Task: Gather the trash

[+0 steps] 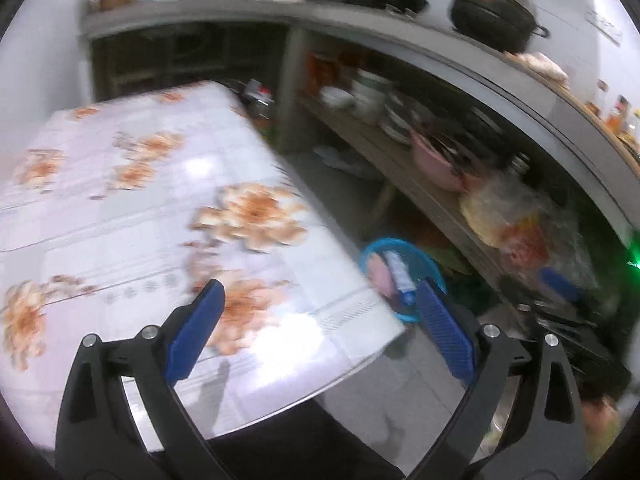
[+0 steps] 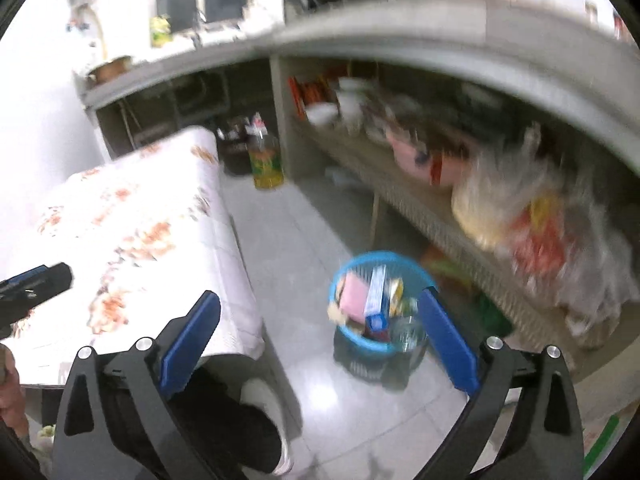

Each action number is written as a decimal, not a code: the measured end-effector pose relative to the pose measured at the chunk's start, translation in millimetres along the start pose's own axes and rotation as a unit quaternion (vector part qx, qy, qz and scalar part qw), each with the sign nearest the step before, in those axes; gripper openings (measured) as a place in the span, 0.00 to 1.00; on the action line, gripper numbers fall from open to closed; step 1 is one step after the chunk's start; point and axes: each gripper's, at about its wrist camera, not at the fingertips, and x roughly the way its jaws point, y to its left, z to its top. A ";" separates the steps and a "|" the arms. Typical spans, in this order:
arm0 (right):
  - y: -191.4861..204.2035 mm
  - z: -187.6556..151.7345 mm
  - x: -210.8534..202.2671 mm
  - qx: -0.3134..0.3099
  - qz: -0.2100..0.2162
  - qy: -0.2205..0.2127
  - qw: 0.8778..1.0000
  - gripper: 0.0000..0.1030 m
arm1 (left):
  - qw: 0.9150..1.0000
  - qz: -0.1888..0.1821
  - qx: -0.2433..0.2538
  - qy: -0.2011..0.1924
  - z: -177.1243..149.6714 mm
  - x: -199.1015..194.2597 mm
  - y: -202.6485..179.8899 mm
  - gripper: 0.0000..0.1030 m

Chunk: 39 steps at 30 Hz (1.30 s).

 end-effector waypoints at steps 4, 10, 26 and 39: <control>18.4 8.0 -33.0 -0.023 -0.024 -0.054 0.998 0.94 | 0.998 0.046 0.022 -0.038 0.1 -20.3 -2.0 0.92; 32.9 14.5 -60.9 -0.031 -0.015 -0.086 0.996 0.94 | 0.994 0.076 -0.009 -0.081 11.5 -46.3 -2.2 0.92; 25.3 -27.1 -15.8 -0.040 -0.054 0.032 0.997 0.94 | 0.986 0.157 0.027 0.046 -46.2 -15.8 -14.6 0.92; 14.4 -26.2 4.4 -0.037 -0.061 0.061 0.996 0.94 | 0.977 0.200 0.011 0.072 -48.5 -11.2 5.4 0.92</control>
